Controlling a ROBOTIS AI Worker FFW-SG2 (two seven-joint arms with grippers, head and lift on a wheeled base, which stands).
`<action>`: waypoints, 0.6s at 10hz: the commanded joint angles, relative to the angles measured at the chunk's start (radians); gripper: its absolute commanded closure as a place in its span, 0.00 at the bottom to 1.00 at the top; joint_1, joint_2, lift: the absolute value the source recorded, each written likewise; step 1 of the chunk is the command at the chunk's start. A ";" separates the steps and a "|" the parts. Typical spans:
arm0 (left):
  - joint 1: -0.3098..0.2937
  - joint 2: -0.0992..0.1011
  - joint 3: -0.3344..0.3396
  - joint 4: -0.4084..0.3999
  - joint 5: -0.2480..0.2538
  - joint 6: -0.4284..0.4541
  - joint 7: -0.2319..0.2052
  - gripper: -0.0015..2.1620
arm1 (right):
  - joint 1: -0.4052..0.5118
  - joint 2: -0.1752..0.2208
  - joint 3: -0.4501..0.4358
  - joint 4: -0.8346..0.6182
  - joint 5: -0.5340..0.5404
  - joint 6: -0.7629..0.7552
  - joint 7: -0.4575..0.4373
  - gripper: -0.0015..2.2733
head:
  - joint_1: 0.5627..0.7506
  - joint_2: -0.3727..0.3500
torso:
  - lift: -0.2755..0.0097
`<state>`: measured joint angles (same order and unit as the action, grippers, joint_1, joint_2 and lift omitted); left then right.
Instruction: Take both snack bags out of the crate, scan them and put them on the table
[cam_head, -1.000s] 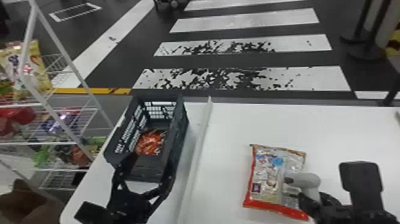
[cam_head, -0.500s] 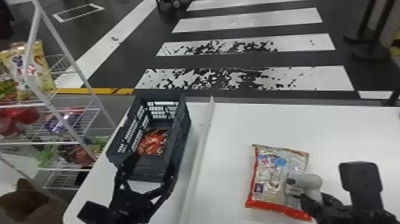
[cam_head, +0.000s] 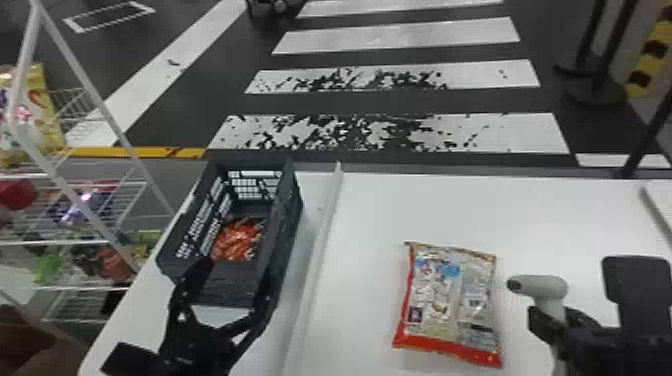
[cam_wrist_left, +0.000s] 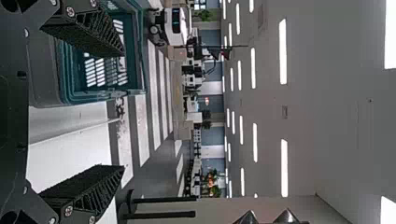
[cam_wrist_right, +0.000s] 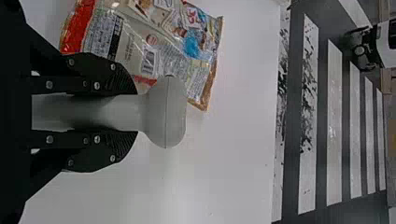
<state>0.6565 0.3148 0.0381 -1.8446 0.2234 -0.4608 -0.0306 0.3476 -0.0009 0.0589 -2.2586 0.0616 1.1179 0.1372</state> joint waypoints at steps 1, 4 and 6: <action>-0.001 0.000 0.000 0.004 0.001 0.000 0.000 0.07 | -0.004 -0.010 -0.082 0.017 -0.006 -0.017 -0.001 0.99 | 0.70 0.76 | 0.64; 0.000 0.000 0.002 0.007 0.002 0.000 -0.002 0.07 | -0.019 -0.030 -0.211 0.102 -0.008 -0.085 -0.013 0.99 | 0.70 0.58 | 0.64; 0.000 -0.002 0.002 0.005 0.001 0.000 -0.002 0.07 | -0.047 -0.036 -0.258 0.169 0.010 -0.115 -0.013 0.99 | 0.70 0.48 | 0.64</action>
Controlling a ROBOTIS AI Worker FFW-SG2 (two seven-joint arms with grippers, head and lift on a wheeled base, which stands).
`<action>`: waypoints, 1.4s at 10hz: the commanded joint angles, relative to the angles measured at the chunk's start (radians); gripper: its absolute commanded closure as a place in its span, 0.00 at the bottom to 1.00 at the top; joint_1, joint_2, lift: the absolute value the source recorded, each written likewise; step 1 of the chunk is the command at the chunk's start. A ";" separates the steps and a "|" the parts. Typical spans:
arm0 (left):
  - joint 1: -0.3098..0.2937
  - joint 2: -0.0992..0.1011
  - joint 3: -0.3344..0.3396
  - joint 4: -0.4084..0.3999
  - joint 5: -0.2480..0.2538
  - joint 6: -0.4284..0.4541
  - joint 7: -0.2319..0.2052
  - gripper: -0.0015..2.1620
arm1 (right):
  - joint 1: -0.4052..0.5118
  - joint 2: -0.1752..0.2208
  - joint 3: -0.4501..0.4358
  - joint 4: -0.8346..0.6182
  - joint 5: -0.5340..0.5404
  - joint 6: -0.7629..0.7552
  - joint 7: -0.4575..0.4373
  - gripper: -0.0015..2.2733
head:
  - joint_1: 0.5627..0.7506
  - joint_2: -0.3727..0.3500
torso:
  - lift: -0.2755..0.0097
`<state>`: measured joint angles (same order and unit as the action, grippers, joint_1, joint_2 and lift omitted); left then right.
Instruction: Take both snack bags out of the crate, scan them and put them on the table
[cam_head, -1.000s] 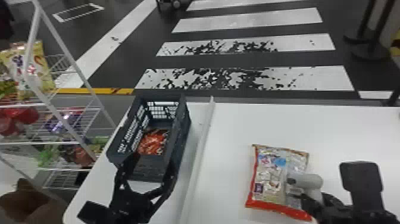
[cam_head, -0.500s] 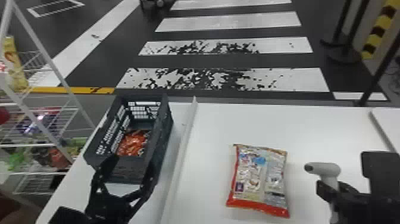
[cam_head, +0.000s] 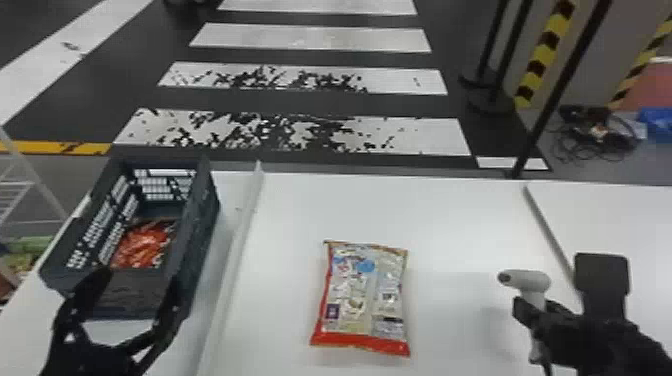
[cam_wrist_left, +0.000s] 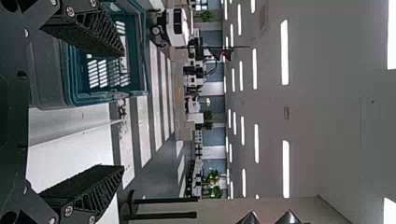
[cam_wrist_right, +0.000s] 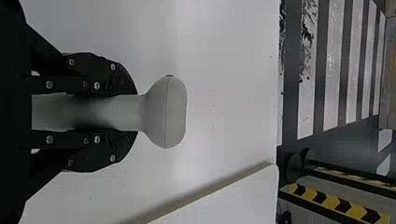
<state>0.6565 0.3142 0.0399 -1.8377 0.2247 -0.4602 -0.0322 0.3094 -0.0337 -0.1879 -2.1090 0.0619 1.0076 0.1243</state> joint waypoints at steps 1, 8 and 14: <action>0.000 -0.001 0.000 0.000 -0.001 0.002 0.000 0.07 | -0.023 -0.014 -0.028 0.055 0.010 -0.020 0.001 0.99 | 0.70 0.45 | 0.64; 0.000 -0.009 0.000 0.000 -0.007 0.015 0.000 0.07 | -0.053 -0.026 -0.056 0.176 0.001 -0.100 0.000 0.99 | 0.70 0.35 | 0.64; 0.000 -0.007 0.000 0.000 -0.007 0.015 0.000 0.07 | -0.055 -0.025 -0.059 0.202 -0.005 -0.134 -0.015 0.77 | 0.70 0.35 | 0.64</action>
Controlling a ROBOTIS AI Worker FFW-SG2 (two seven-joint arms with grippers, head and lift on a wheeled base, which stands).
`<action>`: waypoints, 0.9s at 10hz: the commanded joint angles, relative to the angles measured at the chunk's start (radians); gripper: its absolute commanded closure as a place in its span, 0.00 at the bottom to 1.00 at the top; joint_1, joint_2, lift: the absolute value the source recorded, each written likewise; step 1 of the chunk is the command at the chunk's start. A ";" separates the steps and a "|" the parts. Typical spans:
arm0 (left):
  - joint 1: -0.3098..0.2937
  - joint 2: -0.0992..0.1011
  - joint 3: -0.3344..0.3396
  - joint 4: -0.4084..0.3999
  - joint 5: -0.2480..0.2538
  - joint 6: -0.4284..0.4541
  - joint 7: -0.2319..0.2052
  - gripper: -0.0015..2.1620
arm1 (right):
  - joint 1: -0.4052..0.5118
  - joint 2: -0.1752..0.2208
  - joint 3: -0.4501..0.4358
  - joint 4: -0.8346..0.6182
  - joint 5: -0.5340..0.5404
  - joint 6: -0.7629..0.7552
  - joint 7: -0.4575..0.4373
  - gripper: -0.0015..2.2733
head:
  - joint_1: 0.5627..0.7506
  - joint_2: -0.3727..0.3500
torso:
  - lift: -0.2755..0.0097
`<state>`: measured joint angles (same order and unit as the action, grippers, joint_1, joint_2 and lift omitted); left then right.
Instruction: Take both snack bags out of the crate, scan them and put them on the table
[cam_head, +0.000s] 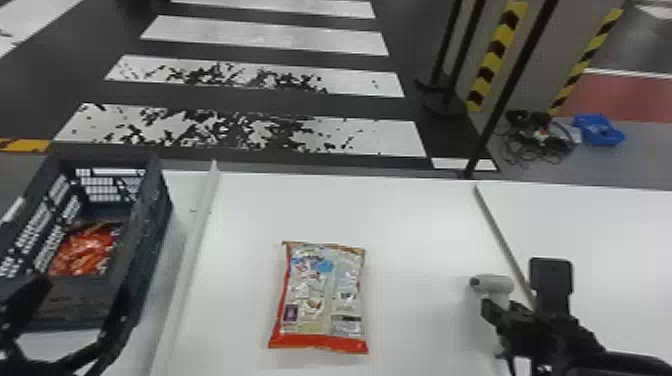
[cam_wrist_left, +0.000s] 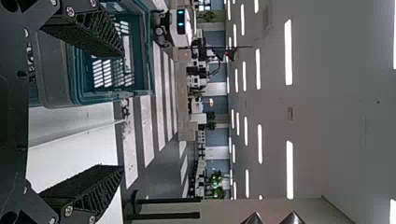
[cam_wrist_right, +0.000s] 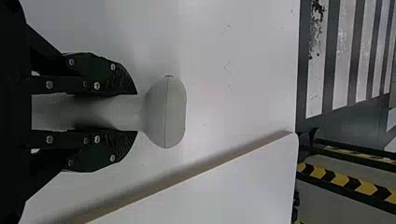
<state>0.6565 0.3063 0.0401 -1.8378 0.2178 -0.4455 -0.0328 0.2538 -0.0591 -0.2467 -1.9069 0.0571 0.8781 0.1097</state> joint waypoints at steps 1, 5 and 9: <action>0.000 0.000 0.001 0.000 0.002 0.000 0.001 0.07 | 0.001 0.001 0.001 0.000 0.000 -0.014 -0.001 0.55 | 0.70 0.35 | 0.64; 0.000 -0.001 0.001 0.000 0.002 0.000 0.001 0.07 | 0.002 0.004 -0.002 0.000 -0.008 -0.014 -0.033 0.03 | 0.70 0.35 | 0.64; 0.005 0.000 0.003 -0.005 0.002 0.000 -0.001 0.07 | 0.070 0.012 -0.016 -0.152 -0.053 -0.004 -0.091 0.03 | 0.70 0.32 | 0.64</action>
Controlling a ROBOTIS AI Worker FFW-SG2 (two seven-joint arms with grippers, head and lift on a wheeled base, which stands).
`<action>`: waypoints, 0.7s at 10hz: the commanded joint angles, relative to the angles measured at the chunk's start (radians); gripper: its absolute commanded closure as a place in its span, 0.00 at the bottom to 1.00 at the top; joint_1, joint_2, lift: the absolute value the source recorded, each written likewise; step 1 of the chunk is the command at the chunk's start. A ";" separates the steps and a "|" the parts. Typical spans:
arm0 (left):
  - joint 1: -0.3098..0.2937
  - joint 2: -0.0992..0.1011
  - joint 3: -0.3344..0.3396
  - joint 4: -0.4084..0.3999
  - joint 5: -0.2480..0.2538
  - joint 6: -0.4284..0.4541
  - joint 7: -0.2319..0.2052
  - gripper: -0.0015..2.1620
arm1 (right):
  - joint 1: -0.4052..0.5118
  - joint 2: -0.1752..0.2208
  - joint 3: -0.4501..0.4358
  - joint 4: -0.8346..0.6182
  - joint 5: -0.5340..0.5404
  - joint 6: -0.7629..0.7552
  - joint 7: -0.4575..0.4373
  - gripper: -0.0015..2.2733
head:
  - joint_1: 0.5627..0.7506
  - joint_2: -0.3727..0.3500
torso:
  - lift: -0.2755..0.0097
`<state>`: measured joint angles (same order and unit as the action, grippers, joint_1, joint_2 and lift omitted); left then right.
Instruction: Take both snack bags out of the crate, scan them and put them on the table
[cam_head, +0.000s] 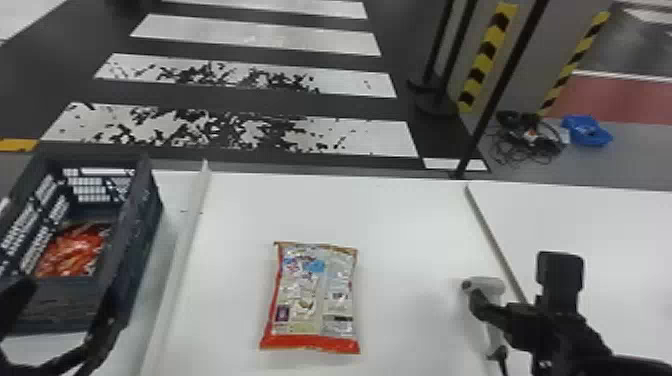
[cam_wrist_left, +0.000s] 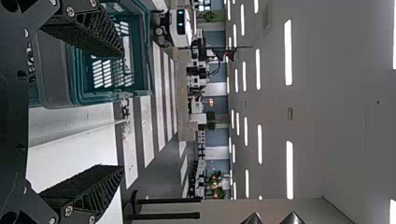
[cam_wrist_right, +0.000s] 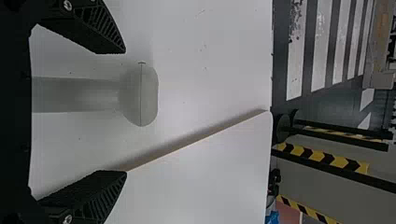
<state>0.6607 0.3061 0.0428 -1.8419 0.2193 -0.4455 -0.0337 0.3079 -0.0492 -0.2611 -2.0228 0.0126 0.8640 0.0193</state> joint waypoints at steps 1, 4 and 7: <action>0.000 0.001 0.000 -0.003 0.000 0.000 0.000 0.07 | 0.043 0.006 0.000 -0.099 -0.031 0.034 -0.002 0.03 | 0.70 0.32 | 0.64; 0.002 0.002 0.000 -0.008 0.000 0.000 0.000 0.07 | 0.088 0.012 0.056 -0.217 -0.066 0.160 0.033 0.04 | 0.70 0.37 | 0.64; 0.007 0.002 0.000 -0.016 0.000 0.000 -0.006 0.07 | 0.091 0.022 0.086 -0.235 -0.181 0.209 0.125 0.04 | 0.70 0.51 | 0.64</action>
<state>0.6662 0.3083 0.0433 -1.8552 0.2193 -0.4455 -0.0396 0.3986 -0.0306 -0.1771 -2.2572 -0.1322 1.0662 0.1410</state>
